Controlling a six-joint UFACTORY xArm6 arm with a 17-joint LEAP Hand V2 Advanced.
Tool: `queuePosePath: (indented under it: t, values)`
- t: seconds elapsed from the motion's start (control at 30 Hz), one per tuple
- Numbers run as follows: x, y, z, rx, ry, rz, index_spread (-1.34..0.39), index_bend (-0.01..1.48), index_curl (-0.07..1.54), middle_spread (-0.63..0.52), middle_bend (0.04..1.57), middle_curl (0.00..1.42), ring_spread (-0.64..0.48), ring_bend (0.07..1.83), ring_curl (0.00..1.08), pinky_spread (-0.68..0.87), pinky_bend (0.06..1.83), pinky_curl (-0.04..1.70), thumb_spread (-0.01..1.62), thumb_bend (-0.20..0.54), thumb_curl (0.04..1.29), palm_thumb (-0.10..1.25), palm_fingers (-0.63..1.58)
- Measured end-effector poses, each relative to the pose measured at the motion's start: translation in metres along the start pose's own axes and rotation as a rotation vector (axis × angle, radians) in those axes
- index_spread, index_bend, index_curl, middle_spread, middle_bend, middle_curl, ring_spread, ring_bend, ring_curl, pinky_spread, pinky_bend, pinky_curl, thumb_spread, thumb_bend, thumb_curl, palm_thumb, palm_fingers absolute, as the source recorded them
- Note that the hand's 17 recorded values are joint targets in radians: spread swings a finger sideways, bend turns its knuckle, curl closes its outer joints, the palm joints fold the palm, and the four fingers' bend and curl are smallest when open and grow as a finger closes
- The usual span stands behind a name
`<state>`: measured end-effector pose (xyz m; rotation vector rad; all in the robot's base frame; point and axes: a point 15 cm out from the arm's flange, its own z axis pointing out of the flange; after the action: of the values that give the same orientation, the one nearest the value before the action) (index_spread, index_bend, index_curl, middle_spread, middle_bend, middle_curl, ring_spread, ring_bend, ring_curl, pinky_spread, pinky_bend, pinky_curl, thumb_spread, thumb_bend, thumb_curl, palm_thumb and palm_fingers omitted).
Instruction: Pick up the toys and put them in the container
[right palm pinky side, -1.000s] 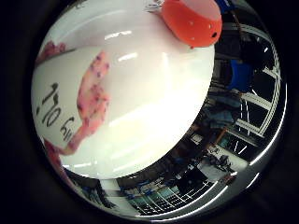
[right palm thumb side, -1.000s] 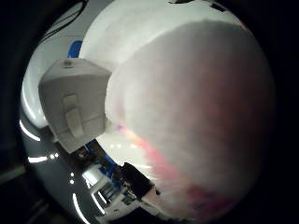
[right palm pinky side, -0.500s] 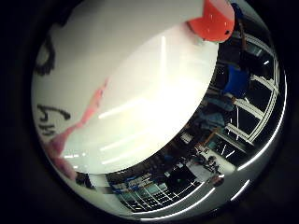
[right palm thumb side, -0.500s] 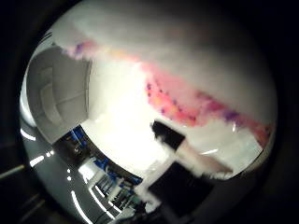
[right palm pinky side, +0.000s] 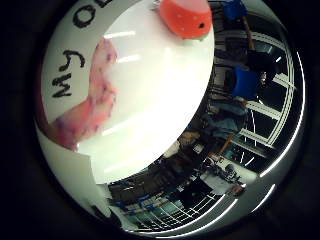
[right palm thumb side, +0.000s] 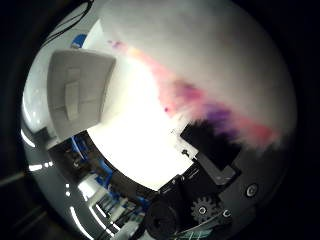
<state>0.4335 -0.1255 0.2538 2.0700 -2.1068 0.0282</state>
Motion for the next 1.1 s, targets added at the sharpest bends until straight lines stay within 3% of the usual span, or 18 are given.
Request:
queuePosePath:
  t: [0.2, 0.5, 0.8, 1.1]
  values:
    - [0.002, 0.060, -0.044, -0.078, -0.014, -0.031, -0.24, 1.12, 0.80, -0.21, 1.27, 0.93, -0.28, 1.33, 0.82, -0.21, 1.34, 0.89, 1.09, -0.011, 0.52, 1.04, 1.02]
    - [-0.014, 0.105, -0.160, 0.020, 0.007, -0.087, -0.22, 1.11, 0.83, -0.20, 1.29, 0.93, -0.28, 1.32, 0.87, -0.20, 1.29, 1.01, 1.08, -0.012, 0.59, 1.05, 1.00]
    - [-0.054, 0.097, -0.248, 0.133, 0.017, -0.153, -0.22, 1.10, 0.86, -0.19, 1.29, 0.93, -0.28, 1.30, 0.90, -0.21, 1.23, 1.10, 1.07, -0.013, 0.62, 1.03, 1.01]
    - [-0.148, 0.047, -0.244, 0.185, 0.018, -0.214, -0.23, 1.07, 0.87, -0.19, 1.27, 0.92, -0.29, 1.27, 0.93, -0.22, 1.19, 1.16, 1.03, -0.014, 0.66, 1.03, 1.03]
